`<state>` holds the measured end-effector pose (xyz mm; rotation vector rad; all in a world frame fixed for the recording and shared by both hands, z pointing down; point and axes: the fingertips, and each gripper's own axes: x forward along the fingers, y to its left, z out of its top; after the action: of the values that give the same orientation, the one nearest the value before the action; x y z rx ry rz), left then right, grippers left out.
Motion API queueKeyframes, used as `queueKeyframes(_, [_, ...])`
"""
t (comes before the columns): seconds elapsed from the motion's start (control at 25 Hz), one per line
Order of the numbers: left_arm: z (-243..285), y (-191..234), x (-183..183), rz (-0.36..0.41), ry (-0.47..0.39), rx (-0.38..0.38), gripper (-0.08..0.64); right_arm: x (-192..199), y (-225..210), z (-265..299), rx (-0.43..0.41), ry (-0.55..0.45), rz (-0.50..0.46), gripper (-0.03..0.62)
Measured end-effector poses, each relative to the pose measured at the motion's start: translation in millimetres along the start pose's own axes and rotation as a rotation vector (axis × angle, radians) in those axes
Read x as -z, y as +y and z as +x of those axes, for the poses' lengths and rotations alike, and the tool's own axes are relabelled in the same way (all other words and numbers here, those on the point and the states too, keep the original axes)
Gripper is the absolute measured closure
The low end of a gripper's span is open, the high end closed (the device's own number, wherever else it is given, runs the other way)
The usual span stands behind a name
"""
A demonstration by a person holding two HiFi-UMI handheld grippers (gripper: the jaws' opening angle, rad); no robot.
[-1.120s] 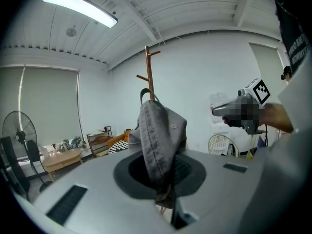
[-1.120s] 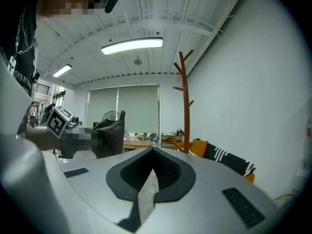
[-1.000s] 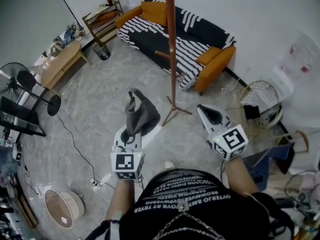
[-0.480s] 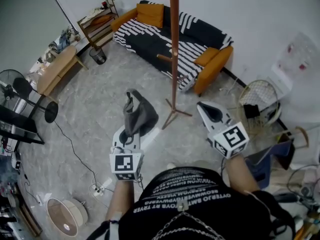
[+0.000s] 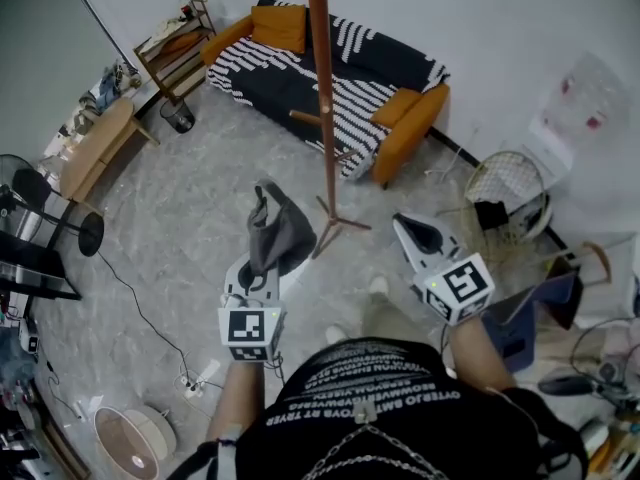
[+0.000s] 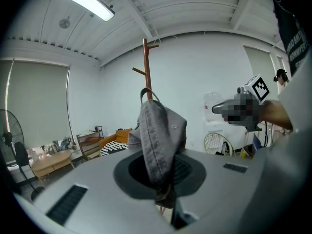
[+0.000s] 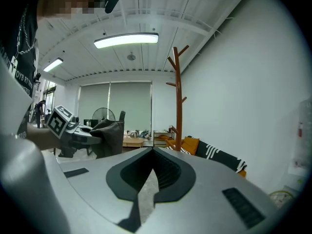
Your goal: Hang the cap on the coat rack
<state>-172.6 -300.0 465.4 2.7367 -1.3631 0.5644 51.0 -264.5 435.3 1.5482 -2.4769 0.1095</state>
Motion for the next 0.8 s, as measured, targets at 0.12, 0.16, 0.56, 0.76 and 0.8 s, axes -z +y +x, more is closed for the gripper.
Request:
queueKeyframes(0.12, [7.7, -2.1, -7.4, 0.001, 0.001, 0.001, 0.538, 4.5, -8.0, 1.1, -0.004, 0.016, 0.015, 0.589])
queueKeyframes(0.16, [15.0, -4.8, -11.2, 0.002, 0.0, -0.003, 0.538, 4.6, -17.2, 3.2, -0.007, 0.01, 0.014, 0.589])
queueKeyframes(0.56, [98.2, -13.8, -42.8, 0.006, -0.002, -0.053, 0.538, -6.3, -107.3, 48.5, -0.054, -0.027, -0.016, 0.588])
queueKeyframes(0.76, [126.9, -10.5, -52.5, -0.01, -0.007, -0.061, 0.538, -16.0, -128.1, 70.9, -0.079, -0.027, -0.025, 0.589])
queueKeyframes(0.8, [136.7, -11.4, -55.7, -0.011, -0.006, -0.062, 0.538, -16.7, -135.7, 76.0, -0.086, -0.019, -0.019, 0.588])
